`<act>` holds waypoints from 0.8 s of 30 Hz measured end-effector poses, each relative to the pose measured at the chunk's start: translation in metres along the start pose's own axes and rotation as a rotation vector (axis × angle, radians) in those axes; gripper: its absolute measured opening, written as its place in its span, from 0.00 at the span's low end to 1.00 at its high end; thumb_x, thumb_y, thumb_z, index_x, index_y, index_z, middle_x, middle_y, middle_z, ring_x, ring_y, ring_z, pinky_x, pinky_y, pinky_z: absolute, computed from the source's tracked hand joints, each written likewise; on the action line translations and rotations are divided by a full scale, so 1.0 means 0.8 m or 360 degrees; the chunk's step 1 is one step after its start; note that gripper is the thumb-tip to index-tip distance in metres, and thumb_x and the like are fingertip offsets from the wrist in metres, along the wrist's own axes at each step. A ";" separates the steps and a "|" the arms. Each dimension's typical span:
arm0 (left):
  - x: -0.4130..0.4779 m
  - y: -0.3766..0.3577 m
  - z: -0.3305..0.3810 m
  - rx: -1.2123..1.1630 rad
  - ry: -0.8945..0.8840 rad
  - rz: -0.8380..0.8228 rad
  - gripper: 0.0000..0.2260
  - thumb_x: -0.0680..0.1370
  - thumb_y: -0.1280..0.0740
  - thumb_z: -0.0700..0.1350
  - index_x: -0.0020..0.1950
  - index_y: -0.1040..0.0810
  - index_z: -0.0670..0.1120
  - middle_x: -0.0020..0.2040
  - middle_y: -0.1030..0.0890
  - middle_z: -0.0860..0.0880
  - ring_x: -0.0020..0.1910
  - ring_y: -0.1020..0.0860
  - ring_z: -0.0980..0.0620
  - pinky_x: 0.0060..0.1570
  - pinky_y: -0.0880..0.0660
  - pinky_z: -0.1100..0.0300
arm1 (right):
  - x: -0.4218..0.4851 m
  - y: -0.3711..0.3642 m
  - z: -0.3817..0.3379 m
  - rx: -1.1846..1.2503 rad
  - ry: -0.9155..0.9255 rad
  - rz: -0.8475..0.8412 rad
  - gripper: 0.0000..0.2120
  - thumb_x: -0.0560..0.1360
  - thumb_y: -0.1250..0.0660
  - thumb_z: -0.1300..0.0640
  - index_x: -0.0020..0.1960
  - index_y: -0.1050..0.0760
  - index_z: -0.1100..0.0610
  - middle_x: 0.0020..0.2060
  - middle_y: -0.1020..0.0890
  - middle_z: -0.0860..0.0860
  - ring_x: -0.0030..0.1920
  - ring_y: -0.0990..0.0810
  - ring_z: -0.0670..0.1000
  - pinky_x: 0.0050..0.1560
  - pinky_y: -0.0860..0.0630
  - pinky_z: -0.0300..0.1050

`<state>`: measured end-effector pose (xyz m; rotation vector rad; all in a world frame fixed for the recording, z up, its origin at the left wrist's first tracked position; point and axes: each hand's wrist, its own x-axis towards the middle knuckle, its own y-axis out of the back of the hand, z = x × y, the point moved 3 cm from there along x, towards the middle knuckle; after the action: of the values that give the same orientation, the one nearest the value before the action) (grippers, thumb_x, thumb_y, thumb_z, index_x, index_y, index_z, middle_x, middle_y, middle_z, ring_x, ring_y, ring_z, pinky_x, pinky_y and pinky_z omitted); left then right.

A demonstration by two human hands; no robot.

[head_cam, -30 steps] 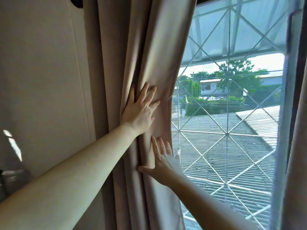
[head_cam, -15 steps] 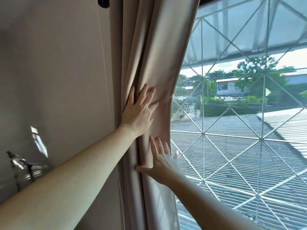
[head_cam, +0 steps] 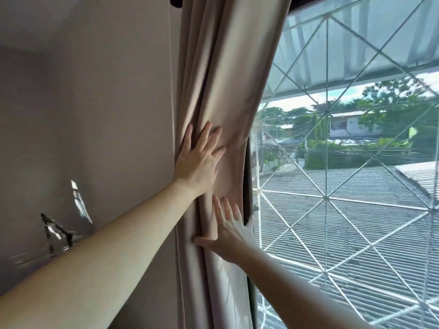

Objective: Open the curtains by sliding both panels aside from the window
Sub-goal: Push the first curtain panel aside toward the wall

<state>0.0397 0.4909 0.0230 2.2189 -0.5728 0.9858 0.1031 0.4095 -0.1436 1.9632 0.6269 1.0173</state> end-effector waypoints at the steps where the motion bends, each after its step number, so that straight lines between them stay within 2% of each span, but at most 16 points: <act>1: -0.002 -0.003 -0.005 0.0000 0.0001 0.0011 0.28 0.79 0.28 0.55 0.79 0.26 0.56 0.88 0.45 0.45 0.88 0.54 0.40 0.80 0.66 0.32 | 0.004 -0.003 -0.005 -0.0001 0.0013 -0.0003 0.61 0.68 0.38 0.19 0.82 0.73 0.40 0.87 0.60 0.48 0.86 0.57 0.58 0.77 0.53 0.80; 8: -0.011 -0.026 -0.040 0.0044 0.0011 0.0046 0.24 0.79 0.30 0.52 0.77 0.22 0.54 0.88 0.42 0.45 0.88 0.51 0.40 0.81 0.68 0.33 | 0.031 -0.021 -0.034 0.0000 0.0080 0.0032 0.60 0.69 0.37 0.21 0.84 0.69 0.43 0.86 0.55 0.49 0.84 0.53 0.58 0.75 0.49 0.82; 14: -0.020 -0.040 -0.060 0.0055 0.0019 0.0076 0.22 0.80 0.31 0.51 0.74 0.20 0.54 0.87 0.40 0.46 0.88 0.49 0.40 0.82 0.63 0.31 | 0.046 -0.036 -0.050 -0.0009 0.0097 -0.0018 0.60 0.69 0.41 0.18 0.84 0.70 0.43 0.87 0.55 0.50 0.85 0.54 0.58 0.76 0.51 0.81; 24: -0.026 -0.048 -0.081 0.0096 -0.0009 0.0071 0.23 0.79 0.29 0.51 0.75 0.20 0.54 0.87 0.40 0.45 0.88 0.49 0.41 0.81 0.68 0.34 | 0.057 -0.046 -0.063 -0.0018 0.0085 -0.0062 0.59 0.69 0.42 0.18 0.83 0.72 0.42 0.86 0.57 0.48 0.85 0.55 0.55 0.76 0.52 0.82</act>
<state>0.0183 0.5660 0.0264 2.2718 -0.6045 1.0321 0.0838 0.4840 -0.1377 1.9124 0.6850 1.0499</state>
